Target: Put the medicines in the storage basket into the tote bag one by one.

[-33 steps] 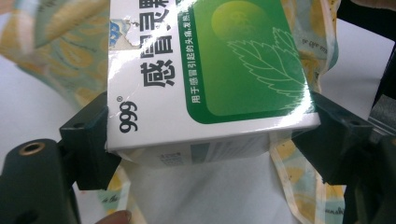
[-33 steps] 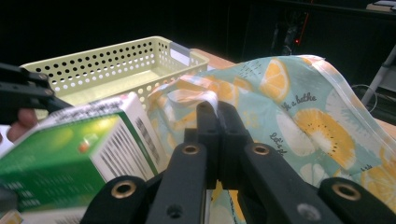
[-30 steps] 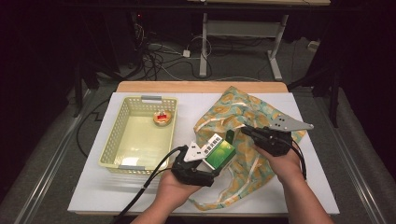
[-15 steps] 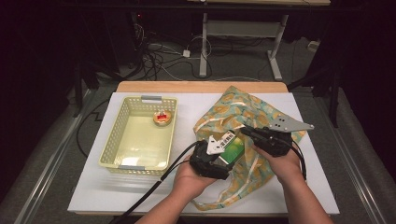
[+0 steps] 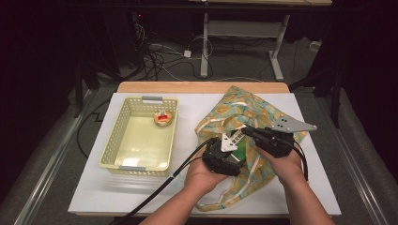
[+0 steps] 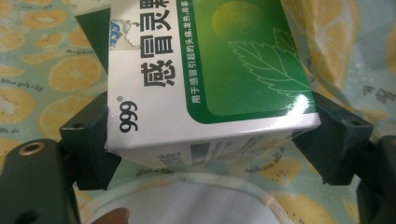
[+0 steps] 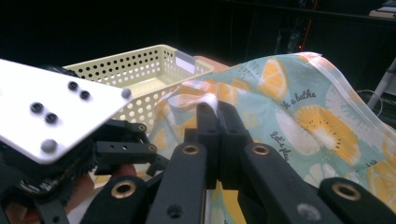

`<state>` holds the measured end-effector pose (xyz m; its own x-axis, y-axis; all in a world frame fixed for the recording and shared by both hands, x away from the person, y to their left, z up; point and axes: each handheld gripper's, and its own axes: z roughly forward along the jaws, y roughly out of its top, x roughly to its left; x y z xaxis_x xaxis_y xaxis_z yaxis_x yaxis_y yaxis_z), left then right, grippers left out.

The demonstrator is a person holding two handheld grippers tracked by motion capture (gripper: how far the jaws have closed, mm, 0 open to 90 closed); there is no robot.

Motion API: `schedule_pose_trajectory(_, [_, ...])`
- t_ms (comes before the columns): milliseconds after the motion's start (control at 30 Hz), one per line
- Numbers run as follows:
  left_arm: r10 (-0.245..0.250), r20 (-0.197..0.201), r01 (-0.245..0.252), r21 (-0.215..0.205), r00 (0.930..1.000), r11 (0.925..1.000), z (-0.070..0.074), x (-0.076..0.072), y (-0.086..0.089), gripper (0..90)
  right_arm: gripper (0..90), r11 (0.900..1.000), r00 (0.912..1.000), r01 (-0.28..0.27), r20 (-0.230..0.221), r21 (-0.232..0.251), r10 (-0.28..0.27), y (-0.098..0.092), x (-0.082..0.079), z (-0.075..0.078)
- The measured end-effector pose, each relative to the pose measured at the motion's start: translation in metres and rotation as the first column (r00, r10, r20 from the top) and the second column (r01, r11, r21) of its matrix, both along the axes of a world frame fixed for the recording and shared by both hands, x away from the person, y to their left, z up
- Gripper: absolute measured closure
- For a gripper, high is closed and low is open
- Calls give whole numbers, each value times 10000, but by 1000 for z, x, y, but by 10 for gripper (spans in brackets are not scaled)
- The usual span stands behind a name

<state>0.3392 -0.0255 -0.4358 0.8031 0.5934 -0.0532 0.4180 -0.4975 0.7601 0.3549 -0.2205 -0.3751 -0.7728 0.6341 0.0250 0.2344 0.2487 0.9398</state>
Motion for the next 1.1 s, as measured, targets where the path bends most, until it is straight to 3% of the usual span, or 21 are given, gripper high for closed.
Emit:
schedule_pose_trajectory(233, [113, 0, -113, -2, 9999, 9999, -3, 8, -8, 162, 900, 10000, 10000, 24, -13, 42, -24, -2, 0, 0])
schedule_pose_trajectory(433, [385, 232, -387, 78, 9990, 9992, -8, 19, -19, 162, 900, 10000, 10000, 75, 6, 61, -75, -3, 0, 1])
schedule_pose_trajectory(767, [677, 247, -671, -226, 9974, 9975, -20, 28, -35, 158, 900, 9998, 9998, 172, -61, 64, -172, -7, 3, -1])
schedule_pose_trajectory(967, [491, 141, -491, -30, 9987, 9988, -21, 27, -31, 147, 900, 9998, 9998, 183, -94, 59, -183, -7, 3, -2])
schedule_pose_trajectory(1100, [424, -169, -425, -60, 9990, 9991, -19, 26, -24, 140, 900, 9999, 9998, 165, -118, 17, -164, -6, 3, -2])
